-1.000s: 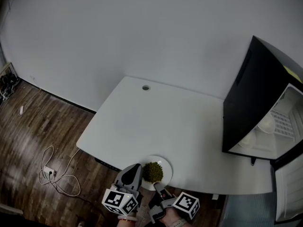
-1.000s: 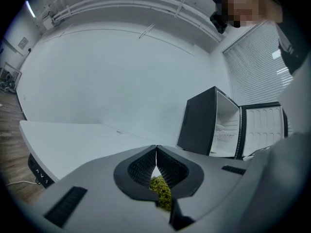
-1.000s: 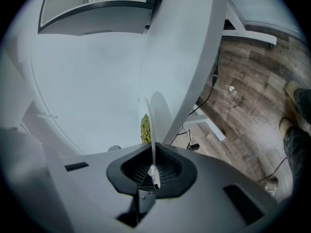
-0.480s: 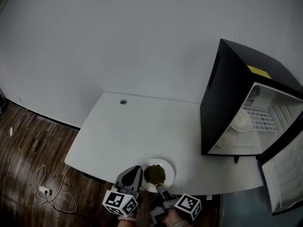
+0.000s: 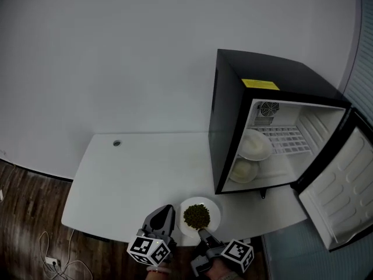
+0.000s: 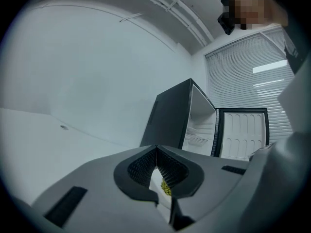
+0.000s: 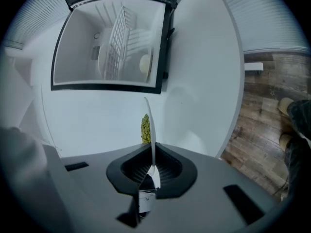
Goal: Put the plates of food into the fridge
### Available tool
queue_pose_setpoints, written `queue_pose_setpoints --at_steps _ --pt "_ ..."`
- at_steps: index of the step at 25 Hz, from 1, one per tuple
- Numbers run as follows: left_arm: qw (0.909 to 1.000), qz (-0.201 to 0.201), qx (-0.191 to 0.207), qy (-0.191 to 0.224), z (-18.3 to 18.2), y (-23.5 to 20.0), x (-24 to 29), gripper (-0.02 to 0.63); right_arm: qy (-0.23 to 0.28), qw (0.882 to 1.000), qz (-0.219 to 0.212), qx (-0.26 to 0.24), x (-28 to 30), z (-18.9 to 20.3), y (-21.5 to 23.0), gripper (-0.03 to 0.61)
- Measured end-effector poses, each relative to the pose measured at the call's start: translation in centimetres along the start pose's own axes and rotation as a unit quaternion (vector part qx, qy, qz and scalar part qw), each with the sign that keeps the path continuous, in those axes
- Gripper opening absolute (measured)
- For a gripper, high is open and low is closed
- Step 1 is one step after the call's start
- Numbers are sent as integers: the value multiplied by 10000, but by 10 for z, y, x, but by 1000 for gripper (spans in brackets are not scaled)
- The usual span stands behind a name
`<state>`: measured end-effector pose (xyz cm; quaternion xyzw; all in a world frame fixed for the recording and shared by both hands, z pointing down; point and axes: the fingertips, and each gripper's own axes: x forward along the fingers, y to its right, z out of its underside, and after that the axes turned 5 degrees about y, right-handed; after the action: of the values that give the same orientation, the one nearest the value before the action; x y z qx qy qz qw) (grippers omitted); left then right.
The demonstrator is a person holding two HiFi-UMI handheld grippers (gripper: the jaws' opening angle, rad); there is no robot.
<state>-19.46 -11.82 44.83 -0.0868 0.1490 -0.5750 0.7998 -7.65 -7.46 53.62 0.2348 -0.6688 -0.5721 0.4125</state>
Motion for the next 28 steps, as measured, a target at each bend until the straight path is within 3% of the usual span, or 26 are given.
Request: queue_pose_setpoints --at_steps 9,28 --pt "9991 397 -138 -84 25 43 60 9 722 9972 -15 171 -24 -83 2 17" --pt "9996 280 -27 -83 42 68 145 9 1550 9871 36 399 -39 -209 2 17"
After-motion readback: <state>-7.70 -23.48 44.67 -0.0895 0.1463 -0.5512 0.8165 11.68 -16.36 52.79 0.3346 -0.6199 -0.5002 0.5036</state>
